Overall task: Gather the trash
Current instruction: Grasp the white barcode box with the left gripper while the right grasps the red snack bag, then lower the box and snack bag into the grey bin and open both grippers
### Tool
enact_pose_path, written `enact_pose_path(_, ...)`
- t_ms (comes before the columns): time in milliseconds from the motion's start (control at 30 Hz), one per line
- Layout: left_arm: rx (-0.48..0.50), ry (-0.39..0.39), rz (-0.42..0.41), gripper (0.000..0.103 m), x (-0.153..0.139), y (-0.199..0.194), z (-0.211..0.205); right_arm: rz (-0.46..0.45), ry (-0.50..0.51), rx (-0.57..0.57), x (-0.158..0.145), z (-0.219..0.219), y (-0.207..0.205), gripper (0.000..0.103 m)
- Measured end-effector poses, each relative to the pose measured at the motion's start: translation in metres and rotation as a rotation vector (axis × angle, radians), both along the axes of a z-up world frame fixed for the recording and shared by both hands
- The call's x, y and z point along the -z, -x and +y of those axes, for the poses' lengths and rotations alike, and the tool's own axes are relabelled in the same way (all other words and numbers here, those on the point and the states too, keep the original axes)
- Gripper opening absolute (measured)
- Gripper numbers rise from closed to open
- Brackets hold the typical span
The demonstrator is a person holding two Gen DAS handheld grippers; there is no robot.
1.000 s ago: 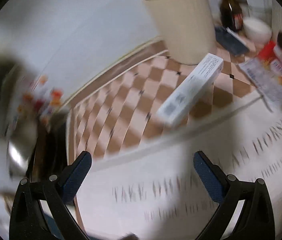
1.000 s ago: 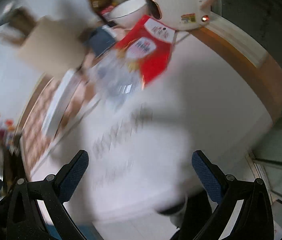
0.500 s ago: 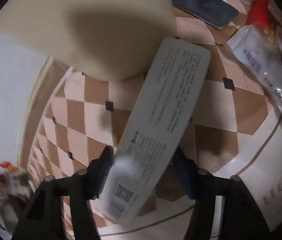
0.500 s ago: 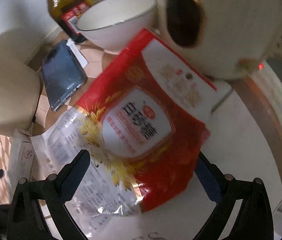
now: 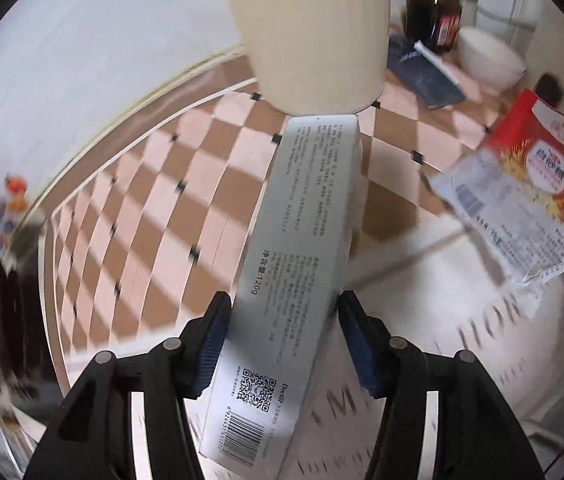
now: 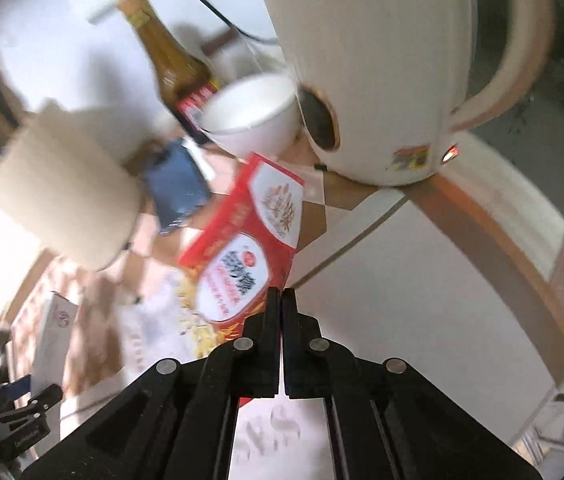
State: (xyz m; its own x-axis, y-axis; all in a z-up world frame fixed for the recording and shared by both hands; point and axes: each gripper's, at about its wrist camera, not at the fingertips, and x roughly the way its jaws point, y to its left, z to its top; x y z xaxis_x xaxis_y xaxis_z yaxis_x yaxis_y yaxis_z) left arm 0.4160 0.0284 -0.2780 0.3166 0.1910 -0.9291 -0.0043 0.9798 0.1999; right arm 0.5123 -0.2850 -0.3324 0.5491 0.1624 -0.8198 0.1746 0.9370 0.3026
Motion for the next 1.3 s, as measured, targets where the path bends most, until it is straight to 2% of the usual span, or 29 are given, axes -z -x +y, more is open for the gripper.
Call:
enact_pose_path(133, -0.044, 0.073, -0.050, 0.052, -0.016, 0.061, 0.010, -0.075, 0.005, -0.036, -0.031, -0.007, 0.054, 0.001)
enact_pose_path(333, -0.077, 0.204, -0.065, 0.052, -0.014, 0.170, 0.012, -0.136, 0.035, -0.093, -0.070, -0.008, 0.176, 0.000)
enact_pose_path(500, -0.130, 0.336, -0.015, 0.052, 0.008, 0.252, 0.007, -0.093, -0.013, -0.133, -0.068, -0.020, 0.291, 0.000)
enact_pose_path(633, -0.162, 0.381, 0.036, 0.051, 0.041, 0.297, -0.003, -0.007, -0.042, -0.194, -0.047, -0.022, 0.372, 0.000)
enact_pose_path(733, -0.198, 0.403, 0.085, 0.051, 0.081, 0.320, -0.007, 0.085, -0.048, -0.241, -0.004, -0.017, 0.412, 0.000)
enact_pose_path(867, -0.244, 0.437, 0.177, 0.051, 0.162, 0.332, -0.012, 0.221, -0.040, -0.284, 0.092, -0.007, 0.432, 0.000)
enact_pose_path(900, -0.263, 0.446, 0.210, 0.051, 0.199, 0.332, -0.013, 0.241, -0.041, -0.290, 0.112, -0.005, 0.433, 0.000)
enact_pose_path(967, -0.284, 0.458, 0.250, 0.051, 0.249, 0.330, -0.014, 0.301, -0.053, -0.303, 0.175, 0.000, 0.434, 0.000)
enact_pose_path(1033, -0.314, 0.473, 0.306, 0.051, 0.324, 0.326, -0.014, 0.347, -0.063, -0.311, 0.238, 0.006, 0.430, 0.000)
enact_pose_path(1067, -0.323, 0.476, 0.326, 0.051, 0.349, 0.323, -0.014, 0.374, -0.066, -0.314, 0.278, 0.009, 0.426, 0.000)
enact_pose_path(1167, -0.365, 0.508, 0.453, 0.050, 0.464, 0.311, -0.017, 0.464, -0.096, -0.319, 0.385, 0.016, 0.413, 0.000)
enact_pose_path(1267, -0.412, 0.548, 0.556, 0.051, 0.537, 0.306, -0.019, 0.552, -0.116, -0.355, 0.482, 0.026, 0.402, 0.000)
enact_pose_path(1300, -0.432, 0.573, 0.585, 0.051, 0.558, 0.305, -0.020, 0.570, -0.117, -0.365, 0.498, 0.029, 0.400, 0.000)
